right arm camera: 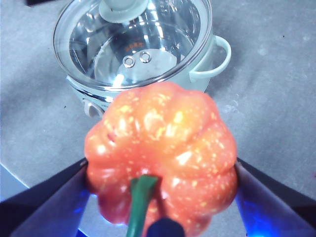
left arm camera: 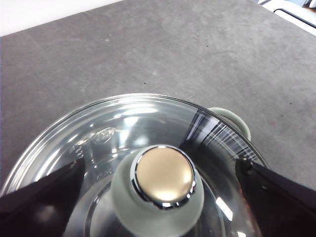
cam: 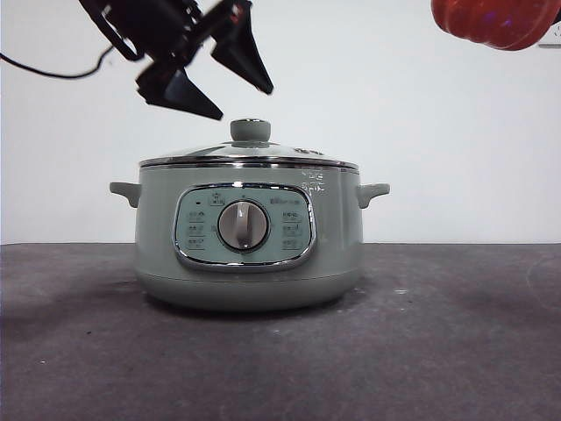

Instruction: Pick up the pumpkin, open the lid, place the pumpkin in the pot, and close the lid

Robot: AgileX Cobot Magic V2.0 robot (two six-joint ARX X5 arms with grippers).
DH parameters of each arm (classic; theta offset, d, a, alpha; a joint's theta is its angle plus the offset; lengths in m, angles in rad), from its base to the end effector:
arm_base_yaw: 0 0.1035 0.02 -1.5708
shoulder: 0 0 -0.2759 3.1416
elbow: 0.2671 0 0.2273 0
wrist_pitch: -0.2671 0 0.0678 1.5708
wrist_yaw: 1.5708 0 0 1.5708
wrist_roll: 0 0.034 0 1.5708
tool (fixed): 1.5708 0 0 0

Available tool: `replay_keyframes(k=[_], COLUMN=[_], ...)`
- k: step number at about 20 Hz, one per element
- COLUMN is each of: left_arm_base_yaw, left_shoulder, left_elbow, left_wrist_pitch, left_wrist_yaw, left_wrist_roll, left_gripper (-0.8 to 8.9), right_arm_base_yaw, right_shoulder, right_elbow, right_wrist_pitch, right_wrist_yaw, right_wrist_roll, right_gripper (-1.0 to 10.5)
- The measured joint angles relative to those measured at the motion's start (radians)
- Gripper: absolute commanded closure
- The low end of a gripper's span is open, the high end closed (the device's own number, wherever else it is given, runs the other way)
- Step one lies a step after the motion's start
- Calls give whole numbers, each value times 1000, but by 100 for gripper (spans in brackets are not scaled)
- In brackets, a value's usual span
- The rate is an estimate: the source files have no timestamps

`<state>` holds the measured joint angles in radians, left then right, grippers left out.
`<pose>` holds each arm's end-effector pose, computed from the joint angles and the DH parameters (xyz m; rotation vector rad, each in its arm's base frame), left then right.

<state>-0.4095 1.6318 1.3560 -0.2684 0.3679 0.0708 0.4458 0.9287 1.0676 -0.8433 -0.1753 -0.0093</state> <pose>0.3155 -0.1503 0.3254 0.0771 0.5307 -0.7772 0.1245 0.0660 0.3486 -0.1051 0.7062 0.5982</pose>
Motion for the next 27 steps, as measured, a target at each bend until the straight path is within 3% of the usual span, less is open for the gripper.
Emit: replay_keyframes(k=[12, 13, 16, 18, 21, 24, 27], left_arm_base_yaw=[-20, -20, -20, -21, -21, -26, -26], left_shoulder=[77, 77, 77, 77, 77, 71, 71], left_elbow=[0, 0, 0, 0, 0, 5, 5], left_wrist_pitch=[27, 27, 27, 16, 16, 11, 10], left_wrist_yaw=[-44, -51, -52, -50, -43, -31, -27], left_wrist_roll=[27, 27, 27, 27, 35, 43, 45], left_gripper=[162, 201, 514, 654, 702, 818, 822], right_arm_base_yaw=[0, 0, 0, 0, 0, 0, 0], right_shoulder=[0, 0, 0, 0, 0, 0, 0], right_elbow=[0, 0, 0, 0, 0, 0, 0], right_wrist_pitch=[-1, -1, -1, -1, -1, -1, -1], right_wrist_yaw=[0, 0, 0, 1, 1, 1, 1], right_wrist_roll=[2, 3, 3, 2, 2, 2, 2], right_gripper=[958, 958, 958, 958, 958, 958, 958])
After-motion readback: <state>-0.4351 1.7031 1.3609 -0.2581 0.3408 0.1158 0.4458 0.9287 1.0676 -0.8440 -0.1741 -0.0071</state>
